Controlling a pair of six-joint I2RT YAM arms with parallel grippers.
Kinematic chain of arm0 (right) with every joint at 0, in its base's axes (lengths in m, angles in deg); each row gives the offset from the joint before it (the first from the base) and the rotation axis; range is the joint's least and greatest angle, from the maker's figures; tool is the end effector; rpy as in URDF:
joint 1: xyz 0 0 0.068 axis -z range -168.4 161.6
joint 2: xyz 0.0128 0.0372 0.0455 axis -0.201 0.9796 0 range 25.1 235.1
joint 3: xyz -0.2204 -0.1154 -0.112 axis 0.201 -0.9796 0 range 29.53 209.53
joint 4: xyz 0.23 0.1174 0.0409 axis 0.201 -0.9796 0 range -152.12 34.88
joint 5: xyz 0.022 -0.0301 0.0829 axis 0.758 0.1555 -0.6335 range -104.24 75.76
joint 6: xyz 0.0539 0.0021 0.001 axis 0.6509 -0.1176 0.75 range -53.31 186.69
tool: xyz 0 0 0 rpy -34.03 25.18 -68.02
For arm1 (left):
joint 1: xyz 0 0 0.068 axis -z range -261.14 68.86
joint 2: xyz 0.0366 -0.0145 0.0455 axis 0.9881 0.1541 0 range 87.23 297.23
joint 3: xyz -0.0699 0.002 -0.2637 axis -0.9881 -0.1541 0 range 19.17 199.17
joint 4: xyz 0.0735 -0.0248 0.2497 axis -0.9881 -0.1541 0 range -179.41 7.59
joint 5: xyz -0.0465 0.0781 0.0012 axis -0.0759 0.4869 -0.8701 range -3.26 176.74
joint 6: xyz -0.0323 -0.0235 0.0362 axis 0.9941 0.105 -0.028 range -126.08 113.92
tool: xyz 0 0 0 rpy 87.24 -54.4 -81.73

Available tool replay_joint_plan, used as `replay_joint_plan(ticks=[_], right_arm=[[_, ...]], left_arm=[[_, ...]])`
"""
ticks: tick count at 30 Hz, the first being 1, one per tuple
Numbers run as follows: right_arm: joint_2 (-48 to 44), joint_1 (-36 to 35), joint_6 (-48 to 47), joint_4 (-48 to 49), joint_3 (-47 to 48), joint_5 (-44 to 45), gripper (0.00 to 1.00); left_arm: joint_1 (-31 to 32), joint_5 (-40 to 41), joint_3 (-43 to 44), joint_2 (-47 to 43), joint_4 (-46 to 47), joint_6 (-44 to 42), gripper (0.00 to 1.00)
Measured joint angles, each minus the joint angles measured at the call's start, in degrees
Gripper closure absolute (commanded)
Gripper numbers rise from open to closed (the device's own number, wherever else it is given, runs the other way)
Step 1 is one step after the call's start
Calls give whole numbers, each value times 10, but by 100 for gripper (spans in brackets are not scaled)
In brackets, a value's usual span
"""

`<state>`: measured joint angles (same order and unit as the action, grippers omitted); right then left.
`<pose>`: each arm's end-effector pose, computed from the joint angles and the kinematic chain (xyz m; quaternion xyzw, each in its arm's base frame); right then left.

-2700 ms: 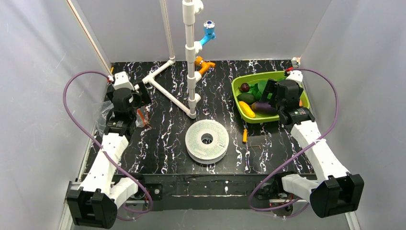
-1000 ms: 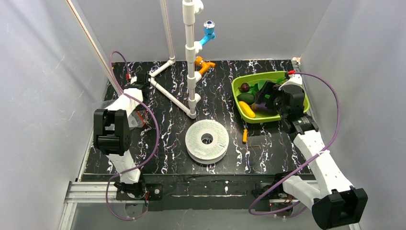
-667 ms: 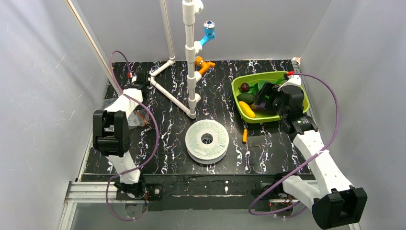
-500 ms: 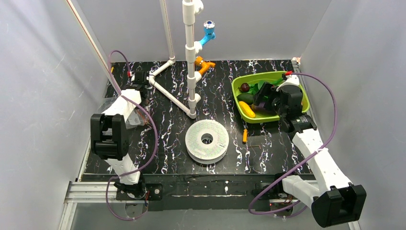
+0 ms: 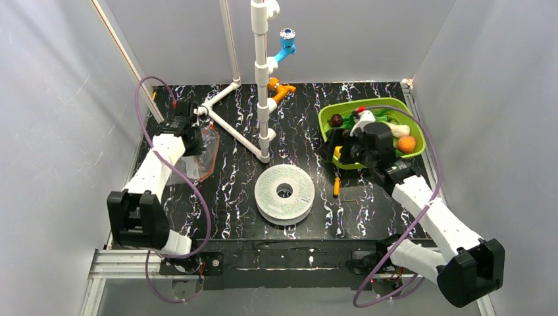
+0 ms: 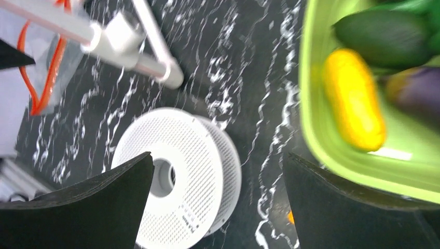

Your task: Place the food in the zip-top bag and seal the zipper

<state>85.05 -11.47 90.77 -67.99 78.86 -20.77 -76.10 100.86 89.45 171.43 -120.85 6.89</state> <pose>0.2192 0.0977 0.3123 -0.0238 0.8351 0.2626 0.4828 0.3114 -0.0187 0.2896 -0.1046 0.9344 0.0648 0.3344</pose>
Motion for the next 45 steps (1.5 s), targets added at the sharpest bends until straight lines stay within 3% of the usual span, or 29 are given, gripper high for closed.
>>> replay_joint_plan(ticks=[6,11,16,22,27,45], right_arm=[[-4,-99,5,5,-52,4,0],[-21,-189,15,19,-61,35,0],[-21,-295,60,60,-61,106,0],[54,-415,133,81,-31,233,0],[177,-484,166,61,84,321,0],[362,-525,196,3,306,470,0]], left_arm=[[1,-61,-91,-123,-34,14,100],[3,-91,-201,-272,-7,12,100],[10,-144,-227,-351,32,11,100],[13,-193,-227,-352,64,11,100],[22,-211,-227,-346,69,11,100],[71,-230,-228,-350,70,9,100]])
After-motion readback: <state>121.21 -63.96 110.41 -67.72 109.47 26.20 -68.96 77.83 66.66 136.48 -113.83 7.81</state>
